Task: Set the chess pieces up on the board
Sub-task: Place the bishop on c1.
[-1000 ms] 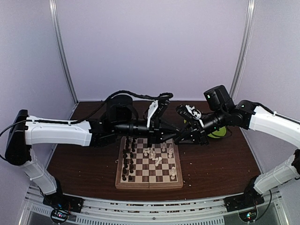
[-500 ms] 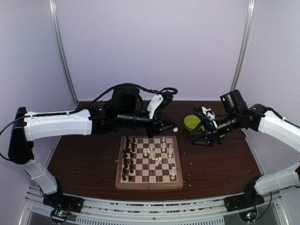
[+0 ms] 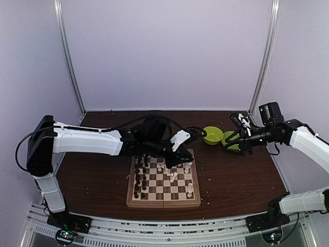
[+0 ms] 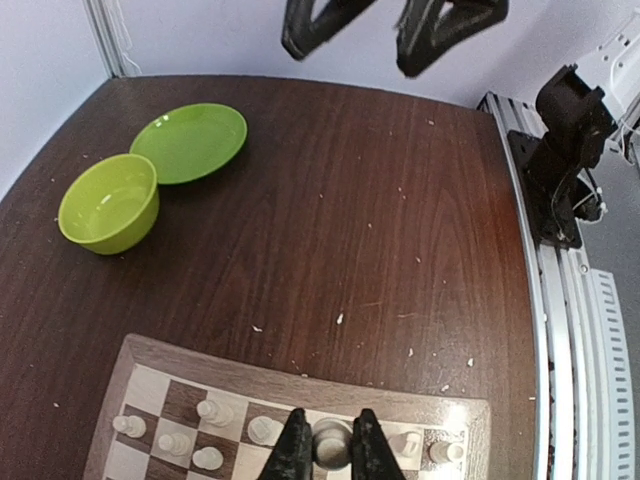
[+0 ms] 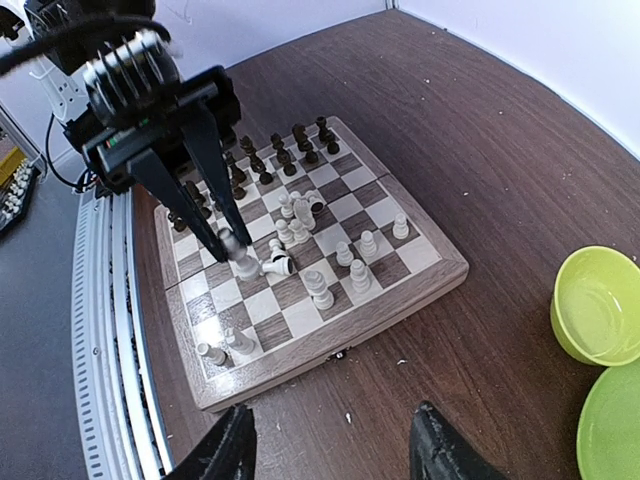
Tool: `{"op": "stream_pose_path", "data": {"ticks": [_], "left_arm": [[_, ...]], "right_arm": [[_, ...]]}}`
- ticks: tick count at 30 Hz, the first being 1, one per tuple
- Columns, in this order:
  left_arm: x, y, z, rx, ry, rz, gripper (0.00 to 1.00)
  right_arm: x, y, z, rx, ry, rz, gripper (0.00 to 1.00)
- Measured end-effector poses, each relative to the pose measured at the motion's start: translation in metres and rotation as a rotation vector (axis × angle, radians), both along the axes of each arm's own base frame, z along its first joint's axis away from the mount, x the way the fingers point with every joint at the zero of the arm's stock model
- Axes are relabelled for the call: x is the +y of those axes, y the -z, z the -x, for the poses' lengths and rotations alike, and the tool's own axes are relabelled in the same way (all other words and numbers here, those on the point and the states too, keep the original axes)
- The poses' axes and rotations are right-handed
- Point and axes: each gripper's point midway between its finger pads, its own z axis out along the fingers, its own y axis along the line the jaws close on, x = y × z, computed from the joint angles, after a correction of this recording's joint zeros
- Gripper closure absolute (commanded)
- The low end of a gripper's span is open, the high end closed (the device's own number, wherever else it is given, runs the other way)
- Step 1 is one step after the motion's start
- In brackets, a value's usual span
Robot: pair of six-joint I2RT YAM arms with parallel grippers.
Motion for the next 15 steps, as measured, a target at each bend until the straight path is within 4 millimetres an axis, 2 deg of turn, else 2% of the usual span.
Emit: {"op": "stream_pose_path", "data": {"ticks": [5, 15], "left_arm": [[-0.005, 0.028, 0.004, 0.027, 0.029, -0.035, 0.92], [-0.010, 0.049, 0.011, 0.058, 0.079, -0.041, 0.92]], "right_arm": [[0.001, 0.003, 0.000, 0.013, -0.009, -0.003, 0.48], [0.001, 0.005, -0.001, 0.012, -0.014, 0.001, 0.49]]}}
